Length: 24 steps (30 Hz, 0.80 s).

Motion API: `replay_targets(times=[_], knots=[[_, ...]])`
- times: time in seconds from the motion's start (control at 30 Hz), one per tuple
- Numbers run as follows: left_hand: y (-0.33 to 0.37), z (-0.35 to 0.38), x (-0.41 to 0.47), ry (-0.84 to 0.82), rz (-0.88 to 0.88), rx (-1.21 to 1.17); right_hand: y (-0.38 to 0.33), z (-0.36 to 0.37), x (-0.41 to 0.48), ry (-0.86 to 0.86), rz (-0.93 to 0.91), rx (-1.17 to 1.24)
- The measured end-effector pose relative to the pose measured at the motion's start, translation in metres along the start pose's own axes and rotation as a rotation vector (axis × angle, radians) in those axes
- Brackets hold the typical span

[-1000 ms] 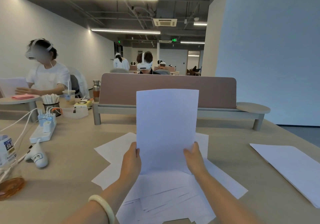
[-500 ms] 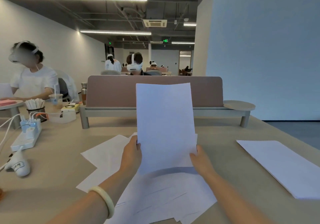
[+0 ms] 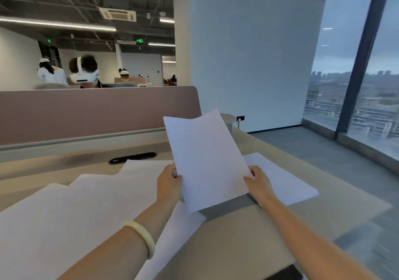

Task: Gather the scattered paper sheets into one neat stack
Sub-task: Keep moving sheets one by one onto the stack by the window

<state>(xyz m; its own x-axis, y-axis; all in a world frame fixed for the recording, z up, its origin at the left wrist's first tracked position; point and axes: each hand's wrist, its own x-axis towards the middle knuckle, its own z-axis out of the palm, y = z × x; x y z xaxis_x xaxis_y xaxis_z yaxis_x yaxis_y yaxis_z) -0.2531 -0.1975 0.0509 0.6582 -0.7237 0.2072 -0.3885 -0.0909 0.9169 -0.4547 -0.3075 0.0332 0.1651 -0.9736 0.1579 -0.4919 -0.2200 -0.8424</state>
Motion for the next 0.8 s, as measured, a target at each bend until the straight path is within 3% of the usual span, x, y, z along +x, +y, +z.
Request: replay_targets(times=[0.4, 0.63, 0.8], knots=[[0.028, 0.164, -0.006, -0.257, 0.030, -0.066, 0.110, -0.086, 0.064, 0.232, 0.186, -0.130], [0.015, 0.201, 0.006, -0.313, -0.009, 0.057, 0.132, -0.092, 0.081, 0.263, 0.163, -0.459], [0.008, 0.209, 0.009, -0.345, -0.004, 0.130, 0.140, -0.087, 0.086, 0.297, 0.166, -0.527]])
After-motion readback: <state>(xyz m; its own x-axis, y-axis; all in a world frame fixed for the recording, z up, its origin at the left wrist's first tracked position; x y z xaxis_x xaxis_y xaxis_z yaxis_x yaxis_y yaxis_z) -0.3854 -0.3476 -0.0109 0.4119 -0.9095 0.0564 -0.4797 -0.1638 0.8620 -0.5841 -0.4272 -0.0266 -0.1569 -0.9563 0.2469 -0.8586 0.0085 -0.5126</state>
